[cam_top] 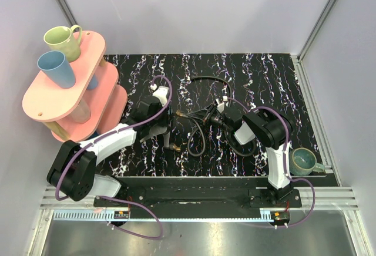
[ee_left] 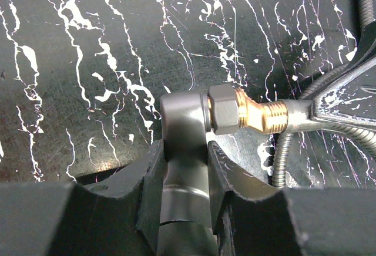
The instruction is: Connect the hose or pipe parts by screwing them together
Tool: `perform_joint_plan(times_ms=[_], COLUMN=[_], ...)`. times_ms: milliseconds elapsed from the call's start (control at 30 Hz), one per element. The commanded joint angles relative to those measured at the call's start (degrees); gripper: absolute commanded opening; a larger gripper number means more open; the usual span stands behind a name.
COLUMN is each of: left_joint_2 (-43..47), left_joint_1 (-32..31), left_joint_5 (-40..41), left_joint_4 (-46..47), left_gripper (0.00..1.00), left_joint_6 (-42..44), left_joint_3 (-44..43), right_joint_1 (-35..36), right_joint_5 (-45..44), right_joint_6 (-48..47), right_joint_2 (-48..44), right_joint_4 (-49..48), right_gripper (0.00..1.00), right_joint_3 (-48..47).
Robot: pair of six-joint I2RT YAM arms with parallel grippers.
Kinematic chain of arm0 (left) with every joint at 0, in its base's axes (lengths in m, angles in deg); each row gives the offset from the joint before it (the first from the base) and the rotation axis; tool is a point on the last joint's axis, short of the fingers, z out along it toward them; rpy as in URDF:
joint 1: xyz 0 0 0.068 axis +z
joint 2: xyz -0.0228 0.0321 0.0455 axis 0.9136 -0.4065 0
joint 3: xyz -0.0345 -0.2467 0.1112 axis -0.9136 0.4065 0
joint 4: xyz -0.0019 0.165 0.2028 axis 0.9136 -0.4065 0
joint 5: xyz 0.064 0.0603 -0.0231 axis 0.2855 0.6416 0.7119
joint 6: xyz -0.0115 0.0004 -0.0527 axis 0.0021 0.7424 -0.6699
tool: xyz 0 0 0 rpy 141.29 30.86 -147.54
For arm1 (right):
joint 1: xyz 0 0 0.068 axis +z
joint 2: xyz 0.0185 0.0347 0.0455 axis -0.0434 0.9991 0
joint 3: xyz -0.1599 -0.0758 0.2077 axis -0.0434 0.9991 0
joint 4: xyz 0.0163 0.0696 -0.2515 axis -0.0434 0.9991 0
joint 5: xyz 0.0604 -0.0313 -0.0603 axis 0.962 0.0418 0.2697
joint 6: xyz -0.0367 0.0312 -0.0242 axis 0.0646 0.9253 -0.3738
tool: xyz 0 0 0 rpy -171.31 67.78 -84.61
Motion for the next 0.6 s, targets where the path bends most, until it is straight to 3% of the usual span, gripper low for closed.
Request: perform_joint_plan(times_ms=[0,567], left_joint_2=[1.8,-0.9], left_joint_1=[-3.5,-2.6], left_joint_5=[-8.6,-6.0], left_joint_4=[11.4,3.1], left_gripper=[0.00,0.00], left_joint_6=[-1.2,0.0], left_joint_3=[-2.7,-6.9], right_joint_1=[0.7,-2.5], right_joint_5=[-4.0,-4.6], right_joint_6=[1.5,-3.7], right_joint_2=[1.4,-0.4], right_joint_4=[-10.2,-8.0], right_gripper=[0.17,0.42], right_joint_3=[0.1,3.9])
